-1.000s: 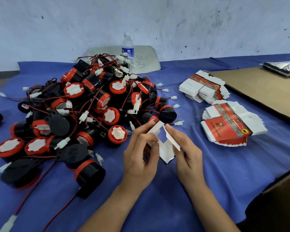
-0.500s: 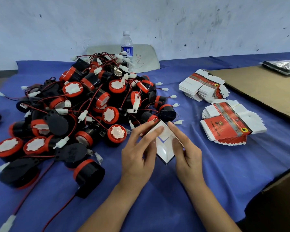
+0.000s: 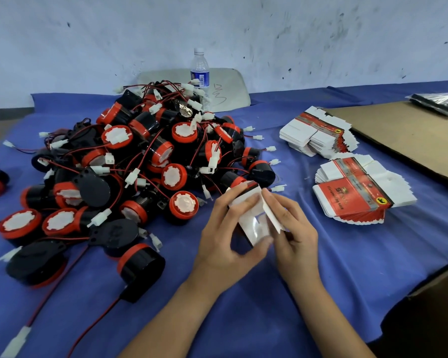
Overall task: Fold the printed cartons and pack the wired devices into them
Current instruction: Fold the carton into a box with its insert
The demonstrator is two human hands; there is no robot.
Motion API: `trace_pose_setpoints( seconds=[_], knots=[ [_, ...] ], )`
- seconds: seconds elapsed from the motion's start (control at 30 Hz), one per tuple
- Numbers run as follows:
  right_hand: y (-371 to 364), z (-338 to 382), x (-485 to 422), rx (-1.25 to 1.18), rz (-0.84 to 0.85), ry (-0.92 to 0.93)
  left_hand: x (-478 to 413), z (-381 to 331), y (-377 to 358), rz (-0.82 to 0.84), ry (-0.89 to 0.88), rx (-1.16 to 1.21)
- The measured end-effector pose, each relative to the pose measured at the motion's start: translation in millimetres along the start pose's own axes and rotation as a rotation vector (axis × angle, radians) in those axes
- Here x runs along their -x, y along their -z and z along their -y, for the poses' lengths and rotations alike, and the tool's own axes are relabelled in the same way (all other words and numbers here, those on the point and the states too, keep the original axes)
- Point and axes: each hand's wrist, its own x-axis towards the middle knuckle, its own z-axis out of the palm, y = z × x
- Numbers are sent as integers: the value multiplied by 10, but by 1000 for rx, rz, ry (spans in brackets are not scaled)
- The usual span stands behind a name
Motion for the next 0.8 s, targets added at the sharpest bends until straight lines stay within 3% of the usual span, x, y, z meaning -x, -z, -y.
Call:
trace_pose_setpoints(
  seconds=[0.17, 0.33, 0.6, 0.73, 0.8],
  knots=[
    [26, 2, -1, -115, -16, -74, -3, 12, -18, 74, 30, -62],
    [10, 33, -3, -184, -57, -229, 16, 14, -19, 72, 41, -315],
    [-12, 77, -10, -249, -25, -232, 11, 52, -26, 112, 92, -50],
    [43, 111, -14, -290, 57, -111, 1, 66, 13, 48, 114, -44],
    [69, 119, -15, -315, 86, -157, -5, 60, 23, 23, 122, -65]
  ],
)
